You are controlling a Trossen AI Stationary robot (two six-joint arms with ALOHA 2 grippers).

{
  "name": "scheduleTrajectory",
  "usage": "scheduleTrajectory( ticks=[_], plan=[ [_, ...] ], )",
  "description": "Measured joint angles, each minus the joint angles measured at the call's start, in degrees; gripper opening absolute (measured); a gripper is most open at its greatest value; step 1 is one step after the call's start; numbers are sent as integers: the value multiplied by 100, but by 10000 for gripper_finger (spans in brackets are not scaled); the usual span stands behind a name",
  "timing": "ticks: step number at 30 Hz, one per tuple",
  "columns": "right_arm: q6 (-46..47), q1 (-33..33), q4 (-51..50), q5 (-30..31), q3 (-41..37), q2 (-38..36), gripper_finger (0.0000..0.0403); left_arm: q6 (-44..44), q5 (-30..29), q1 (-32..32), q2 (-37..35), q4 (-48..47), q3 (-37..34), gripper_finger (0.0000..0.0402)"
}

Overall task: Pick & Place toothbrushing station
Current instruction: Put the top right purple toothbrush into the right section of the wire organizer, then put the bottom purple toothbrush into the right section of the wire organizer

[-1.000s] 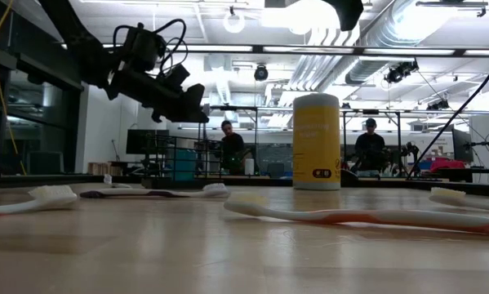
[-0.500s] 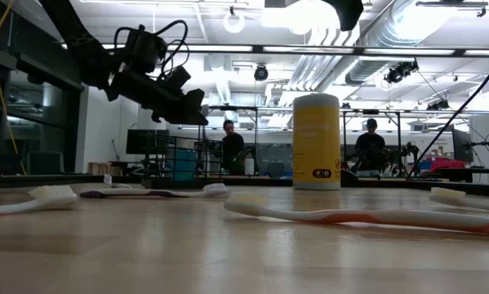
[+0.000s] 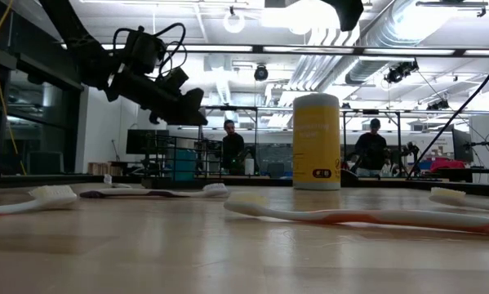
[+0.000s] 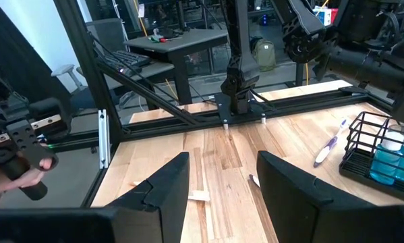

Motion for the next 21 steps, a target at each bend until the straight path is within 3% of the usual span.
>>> scheduleTrajectory(
  ticks=[6, 21],
  plan=[
    [0, 4, -2, -1, 0, 0, 165, -81, -76, -205, -2, 2, 0, 133],
    [0, 199, -8, 3, -2, 0, 165, 41, -1683, -888, -143, -662, 0, 134]
  ],
)
